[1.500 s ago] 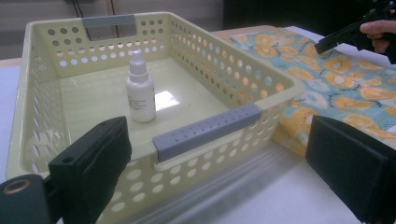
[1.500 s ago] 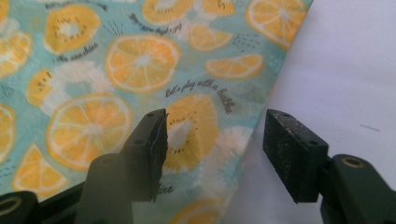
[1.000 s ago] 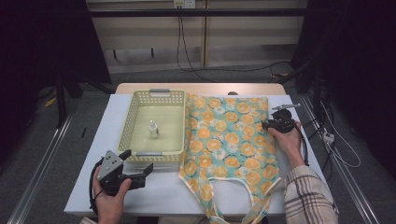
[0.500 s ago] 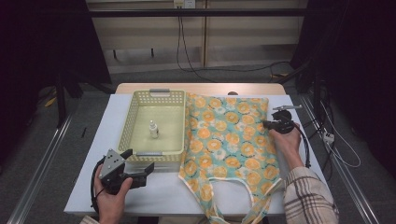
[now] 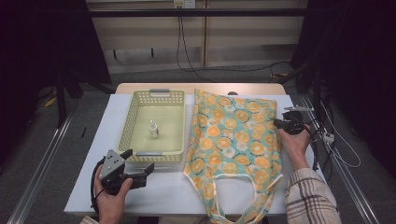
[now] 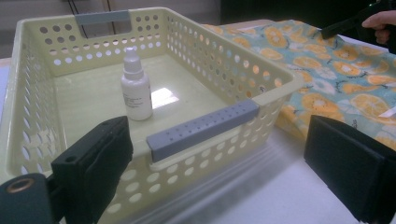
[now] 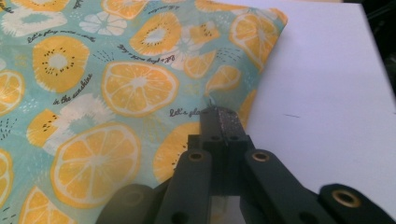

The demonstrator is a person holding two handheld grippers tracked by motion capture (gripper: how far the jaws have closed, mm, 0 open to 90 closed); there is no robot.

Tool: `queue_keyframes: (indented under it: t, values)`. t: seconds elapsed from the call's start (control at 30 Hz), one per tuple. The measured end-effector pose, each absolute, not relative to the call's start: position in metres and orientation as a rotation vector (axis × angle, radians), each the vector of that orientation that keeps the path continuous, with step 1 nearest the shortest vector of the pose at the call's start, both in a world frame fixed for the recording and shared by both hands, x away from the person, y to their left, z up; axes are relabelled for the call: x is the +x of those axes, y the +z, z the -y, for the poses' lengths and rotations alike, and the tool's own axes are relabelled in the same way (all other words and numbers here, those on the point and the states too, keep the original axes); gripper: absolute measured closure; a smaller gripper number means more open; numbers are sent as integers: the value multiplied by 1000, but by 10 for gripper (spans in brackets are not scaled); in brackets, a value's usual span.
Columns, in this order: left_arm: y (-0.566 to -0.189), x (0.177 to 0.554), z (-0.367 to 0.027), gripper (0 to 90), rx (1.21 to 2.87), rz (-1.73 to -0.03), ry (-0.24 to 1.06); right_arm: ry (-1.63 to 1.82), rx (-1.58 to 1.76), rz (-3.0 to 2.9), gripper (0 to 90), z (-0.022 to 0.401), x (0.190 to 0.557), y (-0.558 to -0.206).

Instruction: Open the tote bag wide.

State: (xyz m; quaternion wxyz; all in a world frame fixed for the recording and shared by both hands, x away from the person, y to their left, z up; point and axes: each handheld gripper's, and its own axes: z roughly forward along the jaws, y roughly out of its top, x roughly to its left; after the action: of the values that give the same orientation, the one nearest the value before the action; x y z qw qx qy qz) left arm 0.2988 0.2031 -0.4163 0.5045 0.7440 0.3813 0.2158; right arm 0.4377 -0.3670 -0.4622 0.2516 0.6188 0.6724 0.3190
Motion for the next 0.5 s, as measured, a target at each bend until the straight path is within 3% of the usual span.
queue_keyframes:
  t: [0.5]
  values:
    - [-417,299,-202,73,1797,-917,517,777,1738,-1759,900,413,393,-460]
